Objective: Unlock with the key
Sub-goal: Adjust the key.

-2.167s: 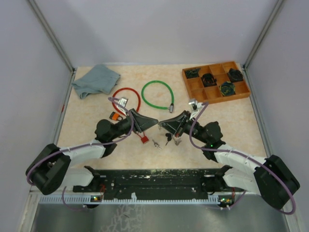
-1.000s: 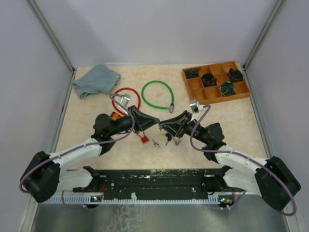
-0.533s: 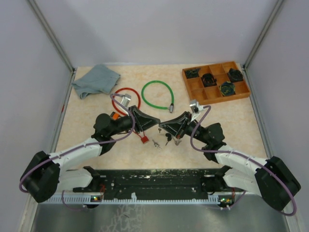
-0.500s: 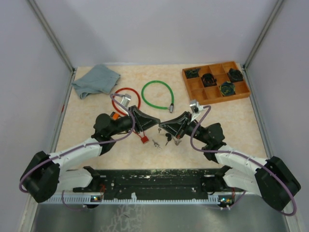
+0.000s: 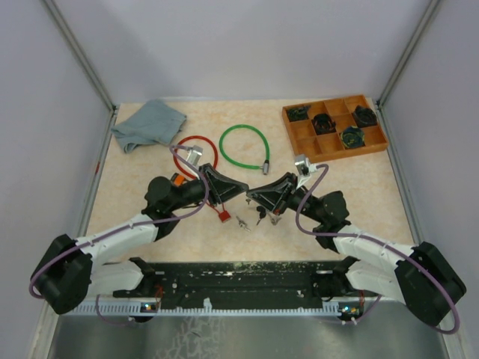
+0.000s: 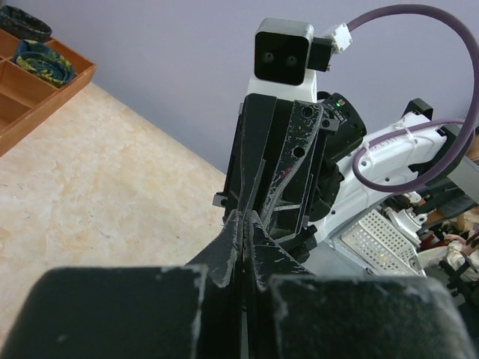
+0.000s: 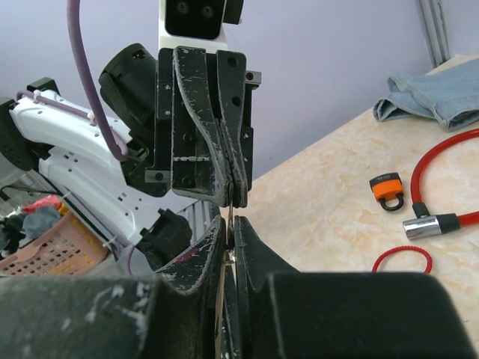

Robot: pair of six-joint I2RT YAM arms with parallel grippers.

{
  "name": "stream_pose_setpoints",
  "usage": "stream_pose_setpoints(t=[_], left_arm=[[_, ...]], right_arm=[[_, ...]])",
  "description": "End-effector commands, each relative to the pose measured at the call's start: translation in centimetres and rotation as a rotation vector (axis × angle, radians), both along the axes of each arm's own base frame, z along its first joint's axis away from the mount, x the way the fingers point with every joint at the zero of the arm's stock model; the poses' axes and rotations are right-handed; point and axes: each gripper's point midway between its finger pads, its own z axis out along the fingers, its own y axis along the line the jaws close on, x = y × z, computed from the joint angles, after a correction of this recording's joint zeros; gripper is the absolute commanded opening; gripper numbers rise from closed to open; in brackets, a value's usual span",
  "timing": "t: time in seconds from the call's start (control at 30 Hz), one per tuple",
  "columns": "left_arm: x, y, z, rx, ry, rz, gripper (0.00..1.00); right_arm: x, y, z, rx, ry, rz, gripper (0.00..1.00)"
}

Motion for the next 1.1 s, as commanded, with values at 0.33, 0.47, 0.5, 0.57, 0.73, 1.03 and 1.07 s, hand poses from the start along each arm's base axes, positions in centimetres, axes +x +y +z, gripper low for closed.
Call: stream_pose_setpoints(t=[0.33, 0.47, 0.5, 0.57, 0.73, 1.03, 1.07], left_arm=[[-0.4, 0.8, 1.7, -0.080, -0.014, 0.028, 0.00], [-0.4, 0.8, 1.6, -0.084, -0.009, 0.028, 0.00], [-0.3, 0.8, 1.6, -0.085, -0.007, 0.028, 0.00], [-0.3, 0.8, 1.5, -0.085, -0.003, 0.028, 0.00], [0.0, 1.0, 0.6, -0.062, 0.016, 0.056, 0.18], [3.9, 4.8, -5.5, 0.277, 0.188, 0.395, 0.87], [4.2, 5.4, -6.2, 0.326, 0.206, 0.431, 0.93]], right_arm=[[-0.9, -0.5, 1.1, 0.033, -0.049, 0.018, 0.10], [-0.9, -0.4, 1.2, 0.032, -0.050, 0.024, 0.02], [-1.0, -0.4, 1.1, 0.031, -0.050, 0.026, 0.00], [-1.0, -0.3, 1.1, 0.028, -0.050, 0.029, 0.00], [-0.7, -0.4, 0.9, 0.016, -0.056, 0.010, 0.00], [0.4, -1.0, -0.8, -0.060, -0.040, -0.076, 0.00], [0.4, -1.1, -0.9, -0.066, -0.043, -0.082, 0.00]])
